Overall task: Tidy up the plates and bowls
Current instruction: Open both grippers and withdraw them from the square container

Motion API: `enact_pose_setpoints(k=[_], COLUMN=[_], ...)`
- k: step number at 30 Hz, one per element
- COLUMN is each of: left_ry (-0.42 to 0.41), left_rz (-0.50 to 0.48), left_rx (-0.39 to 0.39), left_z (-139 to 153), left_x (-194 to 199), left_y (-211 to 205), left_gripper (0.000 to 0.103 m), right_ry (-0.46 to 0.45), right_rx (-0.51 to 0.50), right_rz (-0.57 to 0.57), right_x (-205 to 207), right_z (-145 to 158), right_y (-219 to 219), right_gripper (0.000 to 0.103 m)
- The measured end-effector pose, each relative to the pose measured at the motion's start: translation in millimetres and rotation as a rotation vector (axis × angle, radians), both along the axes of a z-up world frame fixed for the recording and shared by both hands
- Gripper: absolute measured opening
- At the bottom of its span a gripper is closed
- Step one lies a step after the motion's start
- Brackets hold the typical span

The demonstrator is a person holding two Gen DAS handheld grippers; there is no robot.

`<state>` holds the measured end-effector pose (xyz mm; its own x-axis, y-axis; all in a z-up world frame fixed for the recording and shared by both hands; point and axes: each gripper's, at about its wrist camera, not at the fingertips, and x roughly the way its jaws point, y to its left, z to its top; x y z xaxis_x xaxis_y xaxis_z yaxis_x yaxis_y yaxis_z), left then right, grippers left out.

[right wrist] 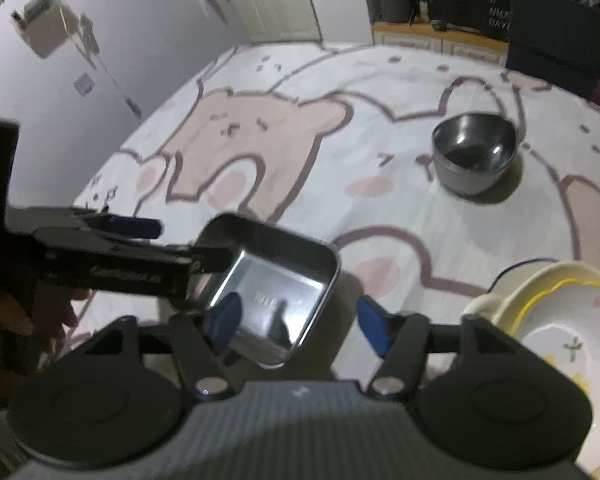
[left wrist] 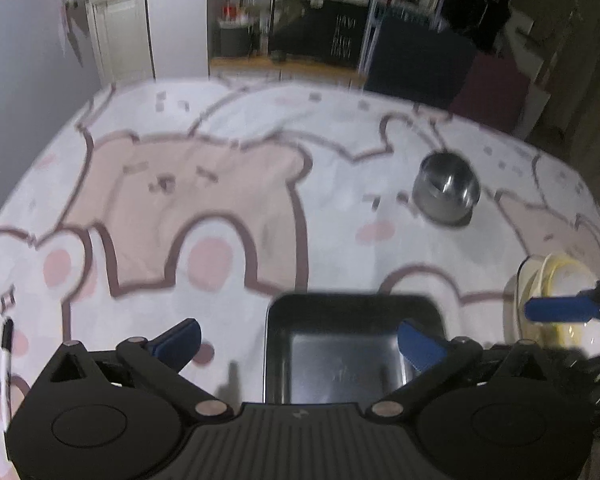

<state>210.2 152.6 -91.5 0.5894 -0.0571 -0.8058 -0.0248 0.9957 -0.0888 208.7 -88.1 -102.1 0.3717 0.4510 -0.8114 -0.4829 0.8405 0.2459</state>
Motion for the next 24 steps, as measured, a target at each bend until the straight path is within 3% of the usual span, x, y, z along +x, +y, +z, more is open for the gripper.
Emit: enact_pose_setpoints(k=[2,6,11,15,18,24], left_ry=[-0.029,-0.064,-0.075,-0.051,-0.039,0.011], left_rz=[0.020,0.057,0.073,0.097,0.109,0.219], left_rx=[-0.013,-0.063,-0.132,-0.194,-0.193,-0.245], left_z=[7.0,18.9,22.1,13.6,6.2,-11.8], left_x=[0.6,8.7,31.3,58.0,76.4,108.9], left_y=[-2.1,-10.6,-35.7,-59.7,-79.2,-102.1], left_gripper=[0.103,0.103,0.103,0.103,0.103,0.103], right_ry=[-0.030,-0.124,-0.186,-0.240,-0.292,-0.277], right_rx=[0.014,0.021,0.047,0.022,-0.024,-0.059], right_rz=[-0.031,-0.074,-0.088,-0.127,-0.132,-0.046], right_x=[2.1,9.5,38.2,70.4,100.5,163.3], right_z=[9.9,31.3,44.4,45.3,44.6,37.2], right_y=[-9.9,-31.9,-63.4,-91.0,-106.7,-119.3], right_gripper=[0.088,0.103,0.103,0.103,0.103,0.098])
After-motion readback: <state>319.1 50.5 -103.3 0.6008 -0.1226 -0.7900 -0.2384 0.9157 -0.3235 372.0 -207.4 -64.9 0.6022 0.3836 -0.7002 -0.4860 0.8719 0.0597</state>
